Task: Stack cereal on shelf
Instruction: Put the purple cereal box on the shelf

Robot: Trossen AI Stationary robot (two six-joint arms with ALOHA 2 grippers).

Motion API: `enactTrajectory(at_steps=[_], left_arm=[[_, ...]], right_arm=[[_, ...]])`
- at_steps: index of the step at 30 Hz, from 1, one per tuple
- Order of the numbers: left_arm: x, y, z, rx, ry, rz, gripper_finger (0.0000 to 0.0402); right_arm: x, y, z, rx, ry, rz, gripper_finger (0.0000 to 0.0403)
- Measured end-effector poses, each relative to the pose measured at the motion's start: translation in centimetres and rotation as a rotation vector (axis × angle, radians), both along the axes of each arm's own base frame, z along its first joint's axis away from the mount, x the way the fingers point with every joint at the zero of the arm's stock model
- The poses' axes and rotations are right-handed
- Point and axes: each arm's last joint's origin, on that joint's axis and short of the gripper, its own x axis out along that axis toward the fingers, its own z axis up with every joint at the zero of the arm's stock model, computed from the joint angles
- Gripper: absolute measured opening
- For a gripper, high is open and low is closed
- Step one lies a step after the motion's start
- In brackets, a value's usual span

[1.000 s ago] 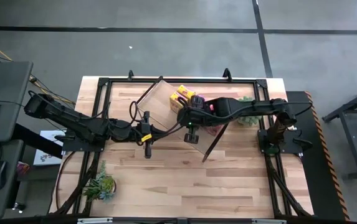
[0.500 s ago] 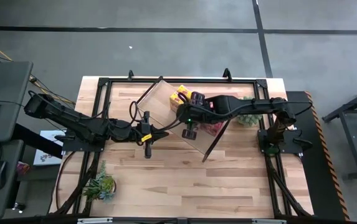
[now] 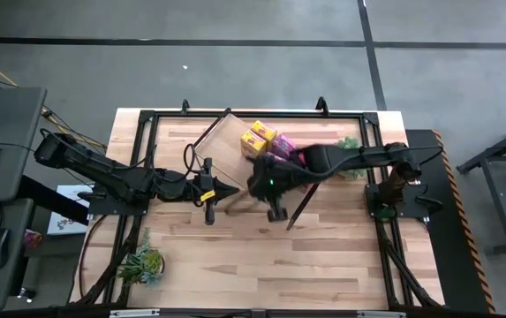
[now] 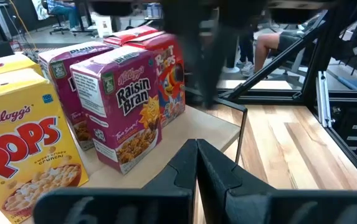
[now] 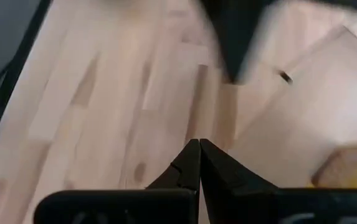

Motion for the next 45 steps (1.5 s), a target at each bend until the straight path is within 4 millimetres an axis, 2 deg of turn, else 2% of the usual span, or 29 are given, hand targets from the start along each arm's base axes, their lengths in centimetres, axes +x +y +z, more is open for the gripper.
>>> enactTrajectory(at_steps=[4, 9, 18, 24, 31, 38, 45], left_arm=[[0.0, 0.0, 0.0, 0.000, 0.000, 0.000, 0.0000], [0.0, 0.0, 0.0, -0.001, -0.004, 0.000, 0.0000], [0.0, 0.0, 0.0, 0.000, -0.004, 0.006, 0.0000], [0.0, 0.0, 0.0, 0.000, -0.004, 0.008, 0.0000], [0.0, 0.1, 0.0, 0.005, 0.002, 0.021, 0.0000], [0.0, 0.1, 0.0, 0.006, 0.002, 0.023, 0.0000], [0.0, 0.2, 0.0, 0.023, 0.002, 0.061, 0.0000]], right_arm=[[-0.7, 2.2, -0.2, -0.159, 0.031, 0.167, 0.0000], [-0.7, 3.6, -2.0, -0.370, 0.147, 0.275, 0.0000], [0.7, 4.5, -4.4, -0.672, 0.221, 0.278, 0.0000], [1.4, 4.7, -5.8, -0.718, 0.266, 0.284, 0.0000], [1.9, 5.0, -7.7, -0.854, 0.365, 0.310, 0.0000], [1.8, 4.7, -7.9, -0.957, 0.406, 0.268, 0.0000], [1.9, 3.5, -8.0, -0.941, 0.423, 0.206, 0.0000]])
